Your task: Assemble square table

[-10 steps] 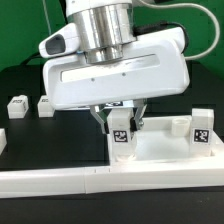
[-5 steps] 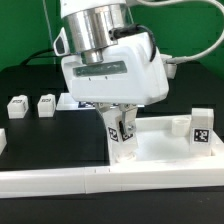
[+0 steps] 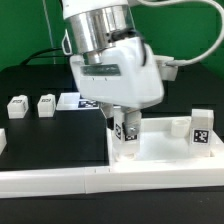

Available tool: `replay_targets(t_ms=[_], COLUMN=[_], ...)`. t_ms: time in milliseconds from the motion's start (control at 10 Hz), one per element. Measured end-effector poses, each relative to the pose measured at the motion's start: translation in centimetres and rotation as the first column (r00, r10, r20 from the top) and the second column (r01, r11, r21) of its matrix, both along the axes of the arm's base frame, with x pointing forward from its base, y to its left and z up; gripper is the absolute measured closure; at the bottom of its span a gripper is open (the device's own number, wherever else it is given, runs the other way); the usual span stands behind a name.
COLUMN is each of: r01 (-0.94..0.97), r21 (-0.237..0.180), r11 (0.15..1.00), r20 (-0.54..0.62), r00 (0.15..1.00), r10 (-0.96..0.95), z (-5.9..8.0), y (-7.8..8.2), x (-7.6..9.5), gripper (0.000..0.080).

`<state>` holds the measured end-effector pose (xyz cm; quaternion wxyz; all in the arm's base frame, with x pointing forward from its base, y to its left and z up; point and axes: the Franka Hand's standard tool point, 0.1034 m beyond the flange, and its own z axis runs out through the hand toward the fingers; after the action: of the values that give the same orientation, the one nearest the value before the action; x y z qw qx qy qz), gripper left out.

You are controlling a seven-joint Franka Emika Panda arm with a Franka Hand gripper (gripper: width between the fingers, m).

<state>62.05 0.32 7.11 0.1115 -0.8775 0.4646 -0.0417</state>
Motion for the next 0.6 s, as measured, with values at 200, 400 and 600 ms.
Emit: replay_targets(t_ms=[200,400,600], r01=[-0.360,-0.467,-0.698], r21=[-0.091,-0.114,-0.186], r11=[0.928,0.877,0.691], r20=[0.000,0.010,-0.006], r00=[0.932,0.882,0.704], r10=[0.362,0.471,0.710], z=[0.54,0.40,0.39], y=[0.63,0.50,0.17], x=[0.00,0.00,0.00], gripper=[0.0213,0.0154,0.0154])
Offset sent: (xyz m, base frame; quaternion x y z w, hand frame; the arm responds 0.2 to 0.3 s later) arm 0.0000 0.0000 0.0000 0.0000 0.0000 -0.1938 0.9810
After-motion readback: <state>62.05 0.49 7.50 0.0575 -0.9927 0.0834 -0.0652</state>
